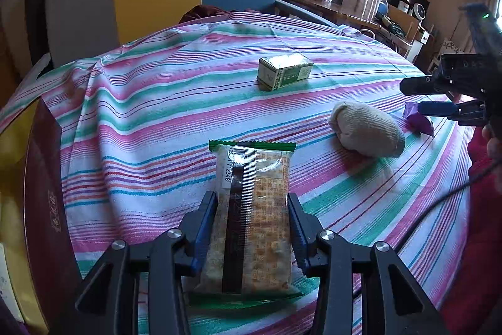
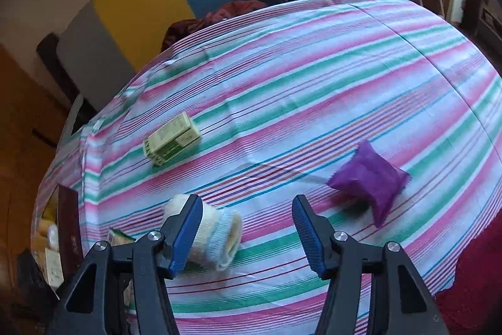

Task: Organize objects
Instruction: 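Grasp the biscuit pack with left gripper while right gripper approaches the wrapped white ball, then carry the biscuit pack into the gold tray and open the left gripper while right gripper holds the ball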

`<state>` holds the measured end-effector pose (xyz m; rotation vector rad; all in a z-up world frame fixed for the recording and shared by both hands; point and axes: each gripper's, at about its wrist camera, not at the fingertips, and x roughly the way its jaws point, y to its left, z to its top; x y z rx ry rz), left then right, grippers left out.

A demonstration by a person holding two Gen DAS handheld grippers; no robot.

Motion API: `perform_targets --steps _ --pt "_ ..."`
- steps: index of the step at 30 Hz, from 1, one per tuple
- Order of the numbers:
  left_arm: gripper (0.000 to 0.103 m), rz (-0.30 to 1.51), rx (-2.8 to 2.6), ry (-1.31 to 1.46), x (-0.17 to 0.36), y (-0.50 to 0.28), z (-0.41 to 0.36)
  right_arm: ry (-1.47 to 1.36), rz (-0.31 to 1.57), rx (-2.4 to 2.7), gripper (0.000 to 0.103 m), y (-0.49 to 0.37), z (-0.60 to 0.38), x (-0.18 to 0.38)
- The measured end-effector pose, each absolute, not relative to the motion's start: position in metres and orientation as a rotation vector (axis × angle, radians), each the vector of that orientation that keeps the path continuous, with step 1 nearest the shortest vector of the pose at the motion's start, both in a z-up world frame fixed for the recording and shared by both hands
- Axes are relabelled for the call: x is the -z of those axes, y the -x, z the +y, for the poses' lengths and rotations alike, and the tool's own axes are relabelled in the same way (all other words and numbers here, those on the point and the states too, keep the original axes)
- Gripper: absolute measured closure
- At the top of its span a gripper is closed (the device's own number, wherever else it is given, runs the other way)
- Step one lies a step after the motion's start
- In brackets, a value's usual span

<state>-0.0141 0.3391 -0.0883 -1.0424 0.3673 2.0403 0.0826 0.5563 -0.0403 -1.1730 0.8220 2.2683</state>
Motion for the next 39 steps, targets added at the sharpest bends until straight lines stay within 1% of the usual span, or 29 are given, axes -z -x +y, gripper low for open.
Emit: perform_targets --steps 2,4,6,7,10,13,14,15,21,25,28,29,30,31,37,39 --pt "0.058 0.392 -2.044 1.026 0.090 0.011 0.341 1.230 0.710 -2.333 0.043 -0.070 0.540 0.037" --pt "0.058 0.404 -2.047 1.009 0.091 0.010 0.341 1.289 0.550 -2.389 0.041 -0.059 0.522 0.033" --pt "0.058 0.389 -2.040 1.012 0.091 0.011 0.339 1.373 0.386 -2.443 0.035 -0.043 0.505 0.033" --pt "0.058 0.373 -2.035 1.015 0.091 0.013 0.338 1.403 0.323 -2.452 0.034 -0.036 0.500 0.035" --pt "0.058 0.351 -2.029 1.005 0.092 0.013 0.334 1.506 0.204 -2.443 0.033 -0.021 0.491 0.050" --pt "0.058 0.328 -2.023 1.014 0.092 0.015 0.333 1.580 0.192 -2.414 0.033 -0.011 0.490 0.069" --pt "0.058 0.323 -2.021 1.016 0.092 0.016 0.332 1.595 0.190 -2.388 0.036 -0.011 0.492 0.076" --pt "0.058 0.324 -2.022 1.012 0.092 0.016 0.332 1.600 0.165 -2.354 0.044 -0.010 0.493 0.081" --pt "0.058 0.325 -2.038 1.004 0.093 0.015 0.334 1.594 0.123 -2.357 0.045 -0.014 0.493 0.082" --pt "0.058 0.331 -2.044 0.998 0.093 0.014 0.333 1.595 0.175 -2.359 0.045 -0.015 0.496 0.081" --pt "0.058 0.335 -2.048 0.997 0.093 0.012 0.333 1.627 0.141 -2.306 0.045 -0.014 0.497 0.090" --pt "0.058 0.338 -2.051 0.996 0.093 0.012 0.333 1.624 0.159 -2.304 0.045 -0.015 0.500 0.091" --pt "0.058 0.337 -2.054 0.996 0.093 0.011 0.333 1.613 0.188 -2.301 0.051 -0.016 0.503 0.089" --pt "0.059 0.334 -2.057 0.997 0.093 0.011 0.332 1.602 0.193 -2.292 0.053 -0.016 0.505 0.089" --pt "0.059 0.337 -2.077 1.017 0.089 0.009 0.329 1.599 0.164 -2.302 0.053 -0.017 0.503 0.089" --pt "0.059 0.313 -2.076 1.050 0.085 0.009 0.325 1.596 0.158 -2.304 0.053 -0.017 0.502 0.089"
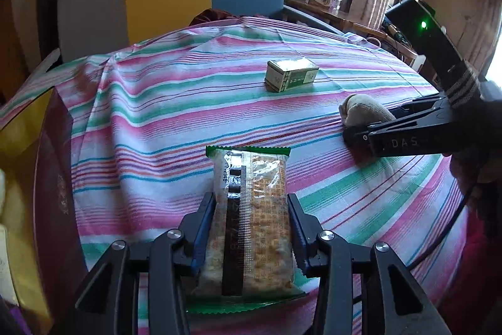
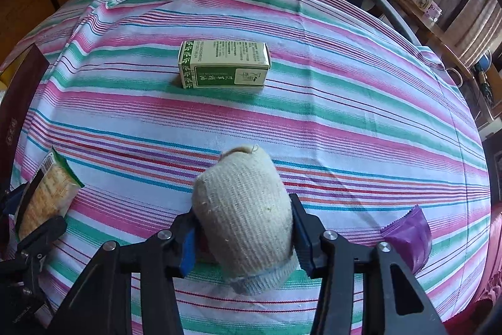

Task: Organize objects
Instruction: 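Carry the biscuit pack into the gold tray and open the left gripper while right gripper holds the ball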

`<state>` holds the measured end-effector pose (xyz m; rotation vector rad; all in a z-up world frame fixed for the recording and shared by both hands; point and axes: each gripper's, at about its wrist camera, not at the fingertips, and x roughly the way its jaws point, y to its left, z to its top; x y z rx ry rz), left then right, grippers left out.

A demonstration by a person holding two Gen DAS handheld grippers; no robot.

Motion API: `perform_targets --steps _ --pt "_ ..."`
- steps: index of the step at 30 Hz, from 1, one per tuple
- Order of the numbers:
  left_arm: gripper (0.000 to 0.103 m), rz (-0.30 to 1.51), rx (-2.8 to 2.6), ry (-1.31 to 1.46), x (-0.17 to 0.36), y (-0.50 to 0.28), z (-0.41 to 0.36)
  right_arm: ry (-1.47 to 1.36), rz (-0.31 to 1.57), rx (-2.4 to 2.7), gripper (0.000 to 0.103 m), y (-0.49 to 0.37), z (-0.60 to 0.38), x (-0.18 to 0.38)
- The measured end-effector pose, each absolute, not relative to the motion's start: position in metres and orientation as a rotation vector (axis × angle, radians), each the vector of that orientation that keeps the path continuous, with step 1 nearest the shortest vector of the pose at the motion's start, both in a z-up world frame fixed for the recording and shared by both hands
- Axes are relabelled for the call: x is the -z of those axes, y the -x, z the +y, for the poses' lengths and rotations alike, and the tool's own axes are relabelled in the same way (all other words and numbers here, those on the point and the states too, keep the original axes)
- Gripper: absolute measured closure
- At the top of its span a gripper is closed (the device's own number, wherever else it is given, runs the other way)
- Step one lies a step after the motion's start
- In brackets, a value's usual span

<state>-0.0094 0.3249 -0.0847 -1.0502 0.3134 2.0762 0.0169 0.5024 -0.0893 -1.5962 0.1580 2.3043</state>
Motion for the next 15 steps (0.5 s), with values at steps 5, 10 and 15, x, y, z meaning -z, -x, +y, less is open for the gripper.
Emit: perform_targets --steps 5,10,15 --pt "0.059 0.262 -2.100 1.024 0.062 0.002 0.306 1.590 0.119 -2.306 0.053 -0.017 0.498 0.089" --pt "0.059 0.210 -2.149 1.028 0.041 0.003 0.280 1.585 0.080 -2.308 0.053 -0.016 0.496 0.090" --pt "0.059 0.163 -2.222 1.010 0.021 0.009 0.249 1.587 0.088 -2.304 0.053 -0.019 0.494 0.090"
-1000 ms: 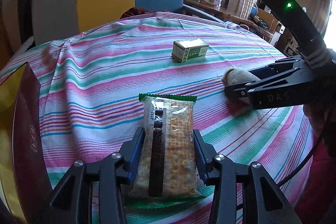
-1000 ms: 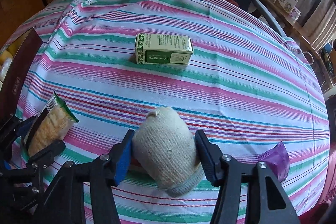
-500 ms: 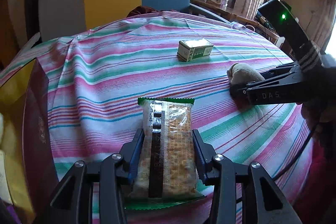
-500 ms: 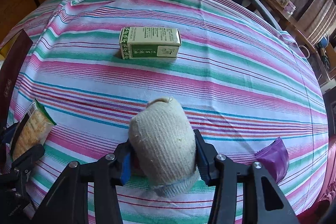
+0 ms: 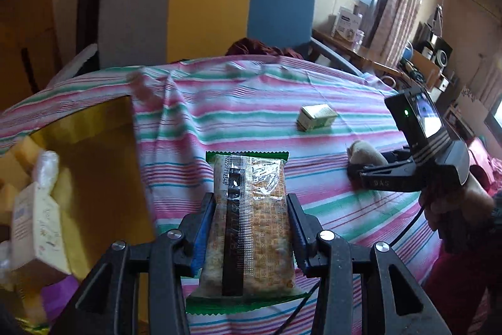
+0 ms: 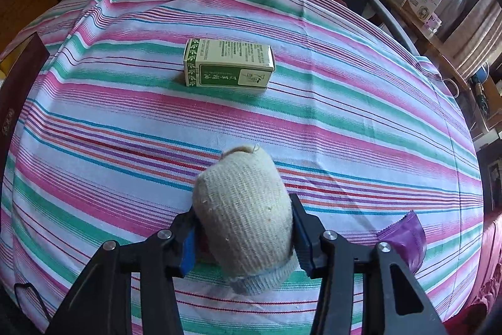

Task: Organize objects
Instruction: 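Carry the biscuit pack into the gold tray and open the left gripper while right gripper holds the ball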

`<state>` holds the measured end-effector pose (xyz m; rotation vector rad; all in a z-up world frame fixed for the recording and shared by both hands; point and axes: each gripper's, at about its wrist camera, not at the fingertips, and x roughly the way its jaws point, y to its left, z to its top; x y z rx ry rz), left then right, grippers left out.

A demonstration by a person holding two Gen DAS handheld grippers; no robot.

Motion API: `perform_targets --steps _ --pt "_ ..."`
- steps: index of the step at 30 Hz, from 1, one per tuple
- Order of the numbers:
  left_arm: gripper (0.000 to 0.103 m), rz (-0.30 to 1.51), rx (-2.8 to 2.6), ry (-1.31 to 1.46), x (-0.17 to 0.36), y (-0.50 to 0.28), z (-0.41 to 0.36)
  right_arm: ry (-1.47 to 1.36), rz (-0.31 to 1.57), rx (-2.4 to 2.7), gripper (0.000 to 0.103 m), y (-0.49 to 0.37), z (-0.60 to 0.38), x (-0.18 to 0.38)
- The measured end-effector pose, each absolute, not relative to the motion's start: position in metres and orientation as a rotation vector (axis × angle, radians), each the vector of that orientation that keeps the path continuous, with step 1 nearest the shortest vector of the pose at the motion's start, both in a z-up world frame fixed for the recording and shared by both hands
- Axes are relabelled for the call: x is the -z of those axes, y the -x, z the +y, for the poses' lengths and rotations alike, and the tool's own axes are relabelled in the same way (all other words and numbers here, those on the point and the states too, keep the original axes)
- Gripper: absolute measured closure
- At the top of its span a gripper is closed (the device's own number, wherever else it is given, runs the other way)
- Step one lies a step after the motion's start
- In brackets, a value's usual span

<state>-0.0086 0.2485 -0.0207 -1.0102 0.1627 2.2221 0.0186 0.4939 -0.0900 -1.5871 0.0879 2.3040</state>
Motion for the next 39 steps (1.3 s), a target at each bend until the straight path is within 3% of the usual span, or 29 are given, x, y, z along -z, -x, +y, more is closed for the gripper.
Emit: perform_targets --steps 23,39 --pt "0.059 -0.174 -2.669 1.189 0.020 0.042 -0.013 1.571 -0.040 -2.293 0.054 -0.014 0.486 0.091" --pt "0.058 -0.222 -2.672 1.314 0.046 0.054 0.016 1.569 -0.053 -2.292 0.054 -0.012 0.487 0.092"
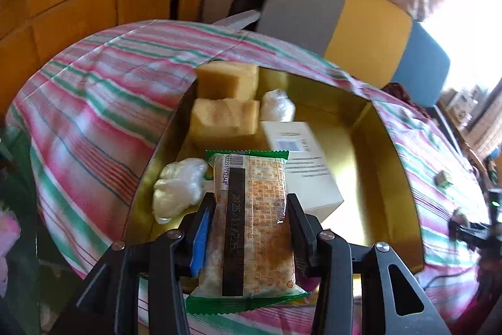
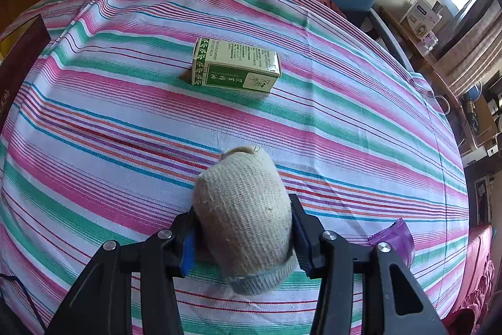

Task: Organize objects
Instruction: 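Carry the biscuit pack into the gold tray and open the left gripper while right gripper holds the ball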

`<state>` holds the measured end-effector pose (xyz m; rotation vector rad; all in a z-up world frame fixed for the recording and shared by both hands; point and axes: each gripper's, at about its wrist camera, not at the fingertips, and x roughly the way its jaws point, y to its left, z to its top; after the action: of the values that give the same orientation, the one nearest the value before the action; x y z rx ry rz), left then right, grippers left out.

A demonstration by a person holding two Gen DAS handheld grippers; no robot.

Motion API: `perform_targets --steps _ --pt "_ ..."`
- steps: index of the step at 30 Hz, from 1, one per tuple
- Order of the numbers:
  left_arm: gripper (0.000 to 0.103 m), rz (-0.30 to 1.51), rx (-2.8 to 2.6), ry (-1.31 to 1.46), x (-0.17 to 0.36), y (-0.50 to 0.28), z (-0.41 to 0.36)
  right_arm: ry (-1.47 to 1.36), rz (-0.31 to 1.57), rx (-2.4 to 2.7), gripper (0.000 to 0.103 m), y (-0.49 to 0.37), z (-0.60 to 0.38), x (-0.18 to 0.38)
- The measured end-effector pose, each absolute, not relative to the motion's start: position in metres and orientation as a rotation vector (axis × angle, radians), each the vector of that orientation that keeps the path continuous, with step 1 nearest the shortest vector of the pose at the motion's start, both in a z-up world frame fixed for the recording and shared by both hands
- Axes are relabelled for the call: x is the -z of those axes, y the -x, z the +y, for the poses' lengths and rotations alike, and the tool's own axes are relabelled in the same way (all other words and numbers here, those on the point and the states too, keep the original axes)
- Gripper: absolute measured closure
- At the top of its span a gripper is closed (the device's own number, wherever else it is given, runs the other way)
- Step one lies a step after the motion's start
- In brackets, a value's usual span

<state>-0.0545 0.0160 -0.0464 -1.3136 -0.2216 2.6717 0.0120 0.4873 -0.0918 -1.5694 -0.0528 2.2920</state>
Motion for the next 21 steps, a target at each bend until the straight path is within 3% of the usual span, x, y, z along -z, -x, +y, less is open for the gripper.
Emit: perform_targets --steps 7,21 --pt "0.058 -0.197 -2.641 1.344 0.059 0.065 0.028 1.569 -0.045 -2.291 0.054 -0.013 0.489 0.092" --pt "0.054 -0.049 -2.787 1.176 0.033 0.048 0.019 1.568 -0.060 -2.283 0.054 -0.016 0.485 0.091"
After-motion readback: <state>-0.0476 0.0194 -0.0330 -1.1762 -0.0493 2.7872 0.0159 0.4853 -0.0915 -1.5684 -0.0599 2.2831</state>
